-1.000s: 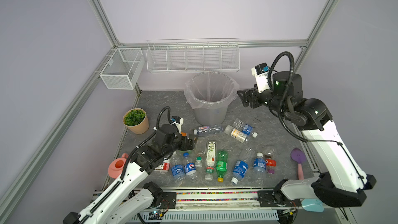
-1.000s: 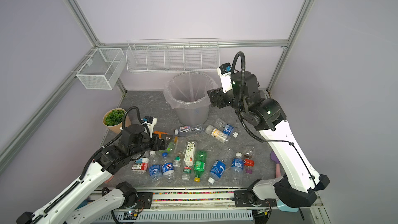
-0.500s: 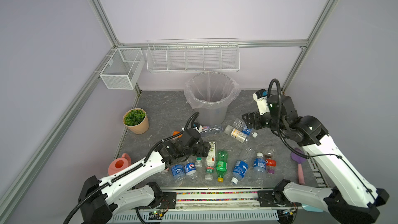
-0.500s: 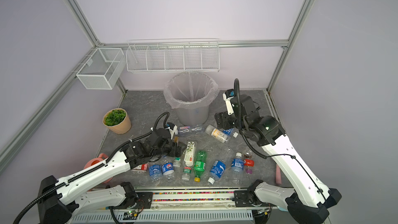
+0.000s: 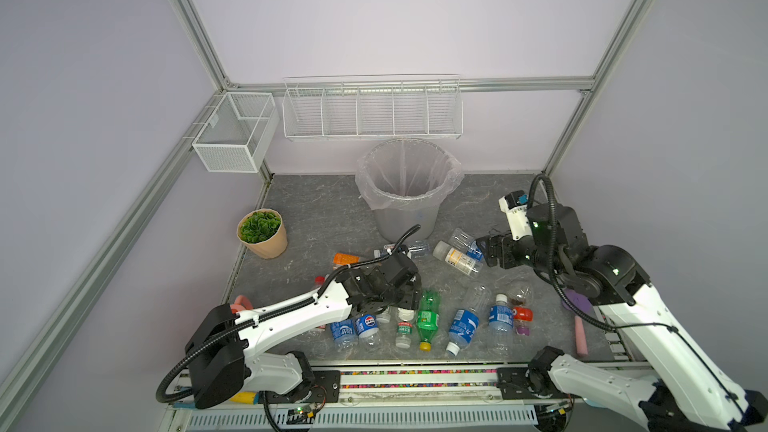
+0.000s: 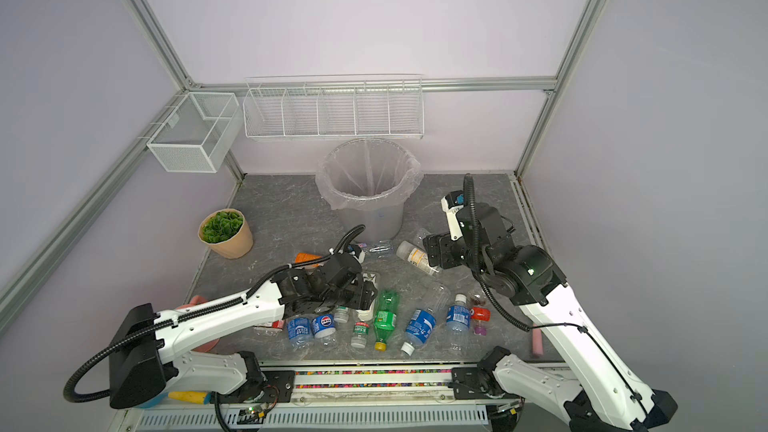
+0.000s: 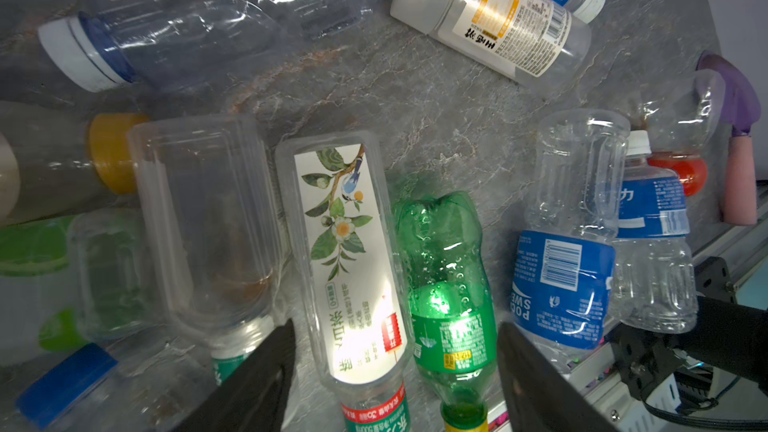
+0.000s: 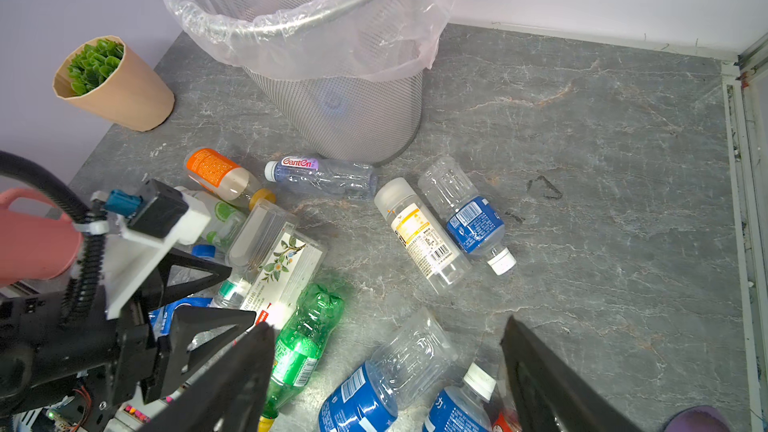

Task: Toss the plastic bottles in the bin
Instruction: 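Release the bottle into the bin while the left gripper reaches toward the tea bottle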

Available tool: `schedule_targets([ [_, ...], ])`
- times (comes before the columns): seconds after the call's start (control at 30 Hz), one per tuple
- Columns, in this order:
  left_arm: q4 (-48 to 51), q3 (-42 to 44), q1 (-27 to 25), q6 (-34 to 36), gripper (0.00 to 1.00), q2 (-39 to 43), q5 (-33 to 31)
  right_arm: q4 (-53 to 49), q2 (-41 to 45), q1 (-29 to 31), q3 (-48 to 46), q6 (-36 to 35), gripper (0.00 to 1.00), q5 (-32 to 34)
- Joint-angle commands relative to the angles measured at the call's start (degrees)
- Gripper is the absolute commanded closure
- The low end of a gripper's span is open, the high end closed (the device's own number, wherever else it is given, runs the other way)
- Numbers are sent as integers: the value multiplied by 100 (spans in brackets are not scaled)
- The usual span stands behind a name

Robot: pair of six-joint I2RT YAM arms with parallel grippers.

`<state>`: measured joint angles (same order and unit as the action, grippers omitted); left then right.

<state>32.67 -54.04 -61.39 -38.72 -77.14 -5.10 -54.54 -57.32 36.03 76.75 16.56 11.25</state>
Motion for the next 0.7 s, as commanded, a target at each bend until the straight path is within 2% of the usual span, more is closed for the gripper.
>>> schedule_targets([
  [0.0,404,-348,-79,-285,26,-367,1,273,105,-28,-163,99,12,-67],
  [0.3,657,-493,-146,-522,32,-772,-354,277,291,-32,-404,121,12,17],
  [0.67,845,-787,-154,-480,35,-1337,-384,321,424,-26,-531,78,12,123],
])
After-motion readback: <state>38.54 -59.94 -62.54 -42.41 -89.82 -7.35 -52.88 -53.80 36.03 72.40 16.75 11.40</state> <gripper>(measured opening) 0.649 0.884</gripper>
